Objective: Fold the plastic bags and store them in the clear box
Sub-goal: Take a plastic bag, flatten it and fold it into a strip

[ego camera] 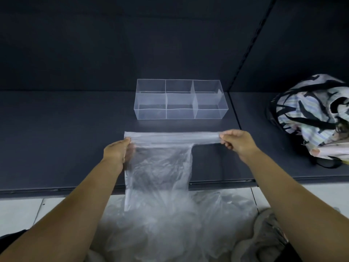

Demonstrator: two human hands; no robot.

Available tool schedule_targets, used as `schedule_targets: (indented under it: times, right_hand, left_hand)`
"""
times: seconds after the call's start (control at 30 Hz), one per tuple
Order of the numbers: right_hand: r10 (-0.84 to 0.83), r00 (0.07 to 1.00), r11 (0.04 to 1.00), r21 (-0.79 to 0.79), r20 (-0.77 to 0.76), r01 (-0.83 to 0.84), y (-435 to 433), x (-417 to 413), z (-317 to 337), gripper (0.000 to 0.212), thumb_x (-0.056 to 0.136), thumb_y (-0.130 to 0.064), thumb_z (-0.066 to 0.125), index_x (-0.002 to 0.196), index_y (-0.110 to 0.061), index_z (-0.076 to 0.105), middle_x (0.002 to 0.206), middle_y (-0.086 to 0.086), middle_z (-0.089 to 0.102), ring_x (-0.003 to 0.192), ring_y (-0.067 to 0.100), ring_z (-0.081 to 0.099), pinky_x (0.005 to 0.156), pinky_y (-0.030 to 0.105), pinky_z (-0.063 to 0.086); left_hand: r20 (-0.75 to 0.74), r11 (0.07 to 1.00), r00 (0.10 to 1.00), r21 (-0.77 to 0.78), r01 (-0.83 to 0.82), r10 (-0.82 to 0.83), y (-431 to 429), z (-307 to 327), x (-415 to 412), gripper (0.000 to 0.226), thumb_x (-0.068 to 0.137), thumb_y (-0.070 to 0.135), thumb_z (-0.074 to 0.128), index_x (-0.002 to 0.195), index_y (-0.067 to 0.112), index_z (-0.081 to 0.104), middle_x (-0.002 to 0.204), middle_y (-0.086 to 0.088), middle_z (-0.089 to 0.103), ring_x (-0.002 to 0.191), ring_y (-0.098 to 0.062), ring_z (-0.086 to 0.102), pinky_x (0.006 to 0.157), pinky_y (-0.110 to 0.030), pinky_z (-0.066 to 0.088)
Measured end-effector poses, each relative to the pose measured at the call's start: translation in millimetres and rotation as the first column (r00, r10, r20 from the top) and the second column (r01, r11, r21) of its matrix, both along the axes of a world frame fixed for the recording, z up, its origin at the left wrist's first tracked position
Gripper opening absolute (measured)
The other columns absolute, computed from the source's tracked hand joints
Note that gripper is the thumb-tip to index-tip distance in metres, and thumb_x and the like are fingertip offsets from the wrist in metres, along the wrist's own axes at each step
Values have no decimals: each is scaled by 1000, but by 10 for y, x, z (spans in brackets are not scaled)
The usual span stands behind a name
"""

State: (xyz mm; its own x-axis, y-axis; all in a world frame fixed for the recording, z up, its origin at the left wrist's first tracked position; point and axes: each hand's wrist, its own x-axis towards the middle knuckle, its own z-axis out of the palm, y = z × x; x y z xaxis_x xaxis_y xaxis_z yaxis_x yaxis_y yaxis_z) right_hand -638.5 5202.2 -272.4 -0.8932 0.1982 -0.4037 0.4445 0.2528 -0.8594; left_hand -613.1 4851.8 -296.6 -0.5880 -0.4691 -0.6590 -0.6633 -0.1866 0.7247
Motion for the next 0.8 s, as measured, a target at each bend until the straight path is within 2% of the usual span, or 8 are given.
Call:
schedule_targets:
  times: [0.1,0.2,0.27,0.37,0.43,0.53,0.67,0.8]
  right_hand:
    - [-179,978,982,38,-107,184,-13,-157,75,12,87,-3,59,83,-11,67,66,1,59,58,10,49,58,18,44]
    - [-243,959,968,24,-146,249,-39,-82,123,15,91,-18,62,104,-12,63,77,-4,60,74,9,55,78,25,48]
    - [-190,974,981,6,-124,193,-86,164,137,13,92,-23,62,96,-12,65,77,-2,61,72,9,56,72,24,48]
    - [-35,999,997,-72,-11,34,-235,731,145,18,90,-32,64,82,-16,67,79,1,69,72,12,61,67,25,48]
    - [109,990,990,-104,88,-99,-351,1161,110,19,87,-37,66,85,-19,69,84,-3,72,78,10,65,72,26,50]
    - [251,934,960,-192,255,-206,-546,1732,-41,16,85,-35,69,93,-21,68,92,-9,71,86,2,64,75,24,48]
    - [0,795,959,-225,607,172,-690,2035,-250,37,92,-40,60,99,-4,59,97,16,65,85,27,64,68,35,54]
    - [-25,709,726,-475,704,497,-805,2081,-292,42,93,-36,60,100,4,48,97,25,64,80,32,67,59,38,59]
  left_hand:
    - [-12,996,998,75,-57,58,62,94,-80,24,87,35,67,79,13,61,71,0,61,65,-16,58,75,-30,53]
    - [-16,998,999,-41,49,-50,89,125,-9,32,86,44,65,93,13,61,90,-5,61,85,-26,60,88,-36,52]
    - [-37,992,997,-101,71,-75,101,82,159,35,85,45,66,96,11,65,95,-7,65,92,-29,62,90,-39,51]
    - [-67,991,997,-132,24,-33,97,11,520,35,85,40,68,102,9,68,85,-6,64,83,-26,59,76,-34,52]
    - [-74,985,997,-174,-21,8,88,-38,780,34,86,35,69,102,5,68,93,-10,67,91,-28,63,89,-38,52]
    - [-72,967,994,-236,-94,79,125,-77,1201,22,87,33,68,78,13,64,87,-9,67,93,-31,65,93,-45,51]
    - [22,972,992,-202,-118,125,251,-126,1562,33,87,37,66,66,13,56,72,-5,60,80,-25,60,91,-43,51]
    - [129,991,987,81,-109,98,341,-153,1740,33,90,44,62,79,12,60,84,-1,64,79,-16,63,67,-29,50]
